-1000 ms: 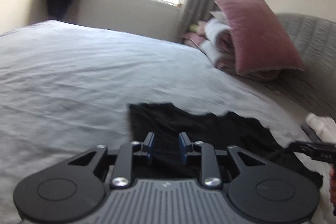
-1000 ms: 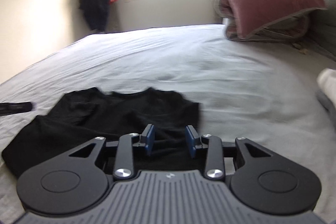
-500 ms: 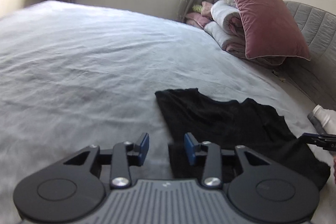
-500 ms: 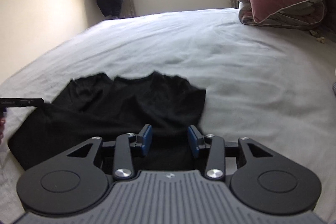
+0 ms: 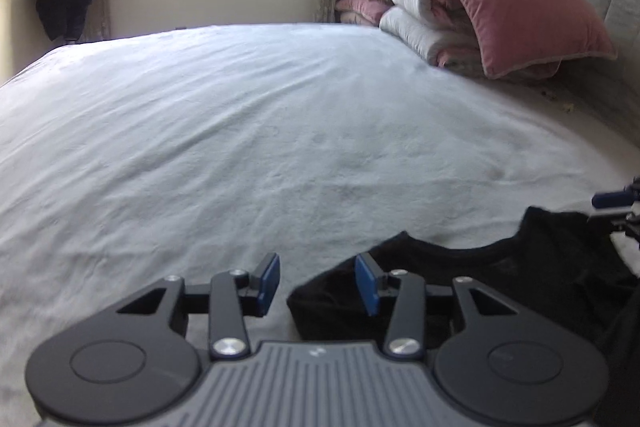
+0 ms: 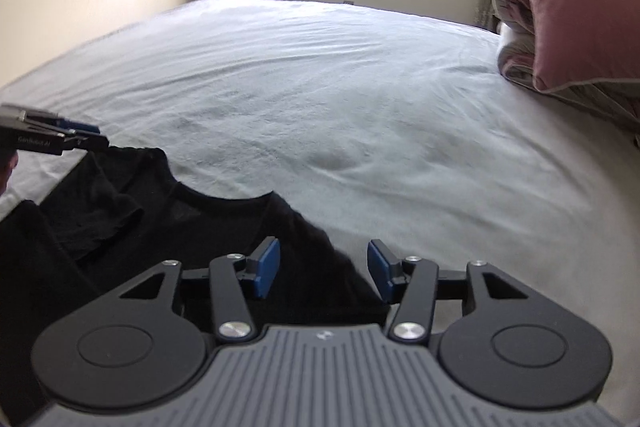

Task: Fold clothes

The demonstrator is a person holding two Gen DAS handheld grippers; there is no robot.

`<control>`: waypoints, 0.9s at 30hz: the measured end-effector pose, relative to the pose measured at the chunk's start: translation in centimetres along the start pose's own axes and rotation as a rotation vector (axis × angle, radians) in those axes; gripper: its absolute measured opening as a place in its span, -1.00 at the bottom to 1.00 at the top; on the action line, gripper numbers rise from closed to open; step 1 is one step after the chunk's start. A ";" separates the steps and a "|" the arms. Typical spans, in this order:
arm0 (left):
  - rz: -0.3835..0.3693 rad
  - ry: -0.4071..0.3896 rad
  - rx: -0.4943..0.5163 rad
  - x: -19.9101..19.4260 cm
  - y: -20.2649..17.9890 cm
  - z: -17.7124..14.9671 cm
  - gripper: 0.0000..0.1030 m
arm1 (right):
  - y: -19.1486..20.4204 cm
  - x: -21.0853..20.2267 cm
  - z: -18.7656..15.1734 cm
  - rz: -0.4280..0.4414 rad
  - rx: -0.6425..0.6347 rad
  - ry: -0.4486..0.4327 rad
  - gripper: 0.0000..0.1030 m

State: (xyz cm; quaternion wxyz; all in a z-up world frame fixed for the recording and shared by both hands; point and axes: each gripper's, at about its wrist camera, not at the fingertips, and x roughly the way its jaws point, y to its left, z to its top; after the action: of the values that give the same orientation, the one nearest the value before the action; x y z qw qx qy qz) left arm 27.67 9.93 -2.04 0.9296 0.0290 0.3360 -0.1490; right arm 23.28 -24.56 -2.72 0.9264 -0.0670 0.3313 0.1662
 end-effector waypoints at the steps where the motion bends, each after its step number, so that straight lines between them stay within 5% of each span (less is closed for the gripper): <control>1: 0.000 0.018 0.008 0.7 0.0 0.1 -0.17 | 0.1 0.5 0.2 0.003 -0.005 0.006 0.03; 5: -0.013 0.036 0.017 1.9 -0.1 0.2 -0.18 | 0.7 2.8 0.0 -0.010 -0.045 0.036 0.02; 7: -0.031 0.039 0.016 1.9 -0.3 0.2 -0.33 | 1.1 3.3 -0.2 -0.008 -0.054 0.041 -0.14; 9: -0.045 0.044 0.027 1.8 -0.6 0.1 -0.59 | 1.3 3.3 -0.3 0.010 -0.049 0.035 -0.83; 10: -0.047 0.043 0.047 1.6 -1.0 0.1 -0.93 | 1.4 3.3 -0.3 0.011 -0.053 0.036 -0.98; 27: -0.018 -0.285 0.203 -11.0 -5.4 -2.0 -0.95 | 5.0 -7.5 -1.7 -0.119 -0.154 -0.195 -0.97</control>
State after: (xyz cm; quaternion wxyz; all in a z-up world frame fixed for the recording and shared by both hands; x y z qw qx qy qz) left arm 16.78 7.95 3.60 0.9586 0.0984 0.1845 -0.1933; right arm 15.08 -22.26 0.64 0.9545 -0.1411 0.2212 0.1415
